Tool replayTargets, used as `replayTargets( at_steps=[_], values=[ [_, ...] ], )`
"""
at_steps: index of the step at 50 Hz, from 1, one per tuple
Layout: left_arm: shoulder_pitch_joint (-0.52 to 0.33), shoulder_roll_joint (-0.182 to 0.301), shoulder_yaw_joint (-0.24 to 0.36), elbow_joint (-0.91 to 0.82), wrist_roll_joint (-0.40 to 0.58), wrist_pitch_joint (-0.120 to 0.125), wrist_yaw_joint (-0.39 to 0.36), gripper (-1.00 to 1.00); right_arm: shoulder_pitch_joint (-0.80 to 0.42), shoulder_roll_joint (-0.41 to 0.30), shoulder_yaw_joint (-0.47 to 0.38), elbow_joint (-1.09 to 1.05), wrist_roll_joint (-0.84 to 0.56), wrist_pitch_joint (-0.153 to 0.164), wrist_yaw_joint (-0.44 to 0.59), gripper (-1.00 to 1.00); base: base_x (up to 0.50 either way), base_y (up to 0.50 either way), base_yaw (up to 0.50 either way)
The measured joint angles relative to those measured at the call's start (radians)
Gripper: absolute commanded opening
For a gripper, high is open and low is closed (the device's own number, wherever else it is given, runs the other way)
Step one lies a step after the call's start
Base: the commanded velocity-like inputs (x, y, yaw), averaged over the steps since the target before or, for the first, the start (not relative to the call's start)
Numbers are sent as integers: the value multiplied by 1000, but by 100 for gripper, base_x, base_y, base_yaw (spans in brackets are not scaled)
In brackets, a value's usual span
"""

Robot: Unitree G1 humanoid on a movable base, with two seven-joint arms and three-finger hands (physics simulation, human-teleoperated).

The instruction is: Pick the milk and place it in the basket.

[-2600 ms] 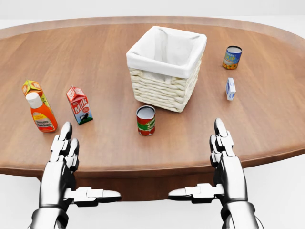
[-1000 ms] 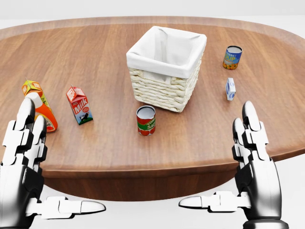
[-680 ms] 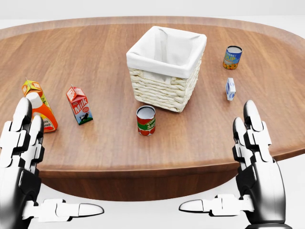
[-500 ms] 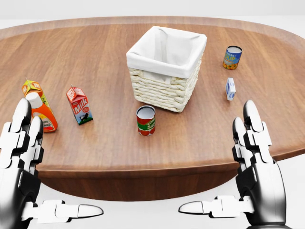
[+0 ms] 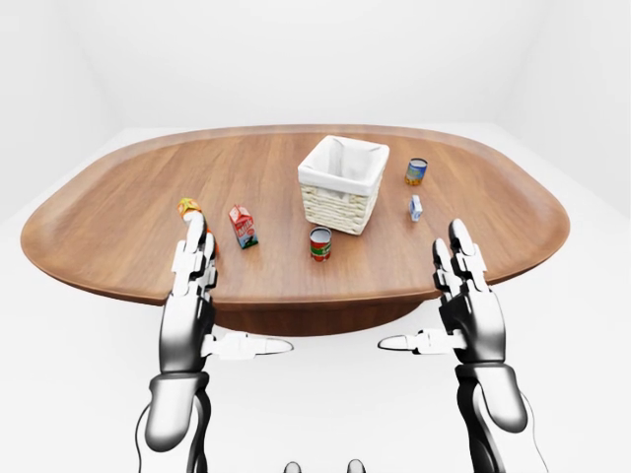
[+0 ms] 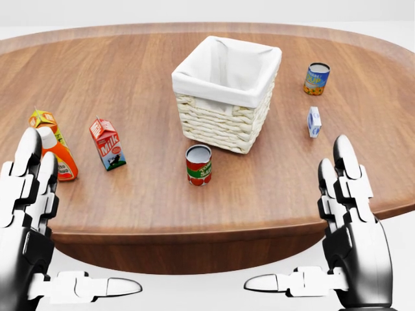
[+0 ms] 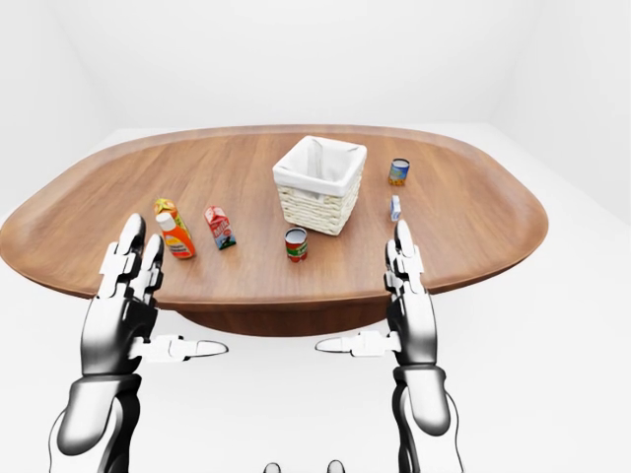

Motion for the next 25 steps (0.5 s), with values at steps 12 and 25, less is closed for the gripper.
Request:
replayTargets(
  at_steps=[12, 25],
  values=[
    [-2, 0, 2, 7, 0, 0, 0, 100, 3, 1, -2, -7, 6, -3, 1, 100, 24, 0, 0],
    [0, 0, 3, 12, -1, 0, -2, 100, 4, 1, -5, -9, 12, -6, 3, 100, 24, 0, 0]
  ],
)
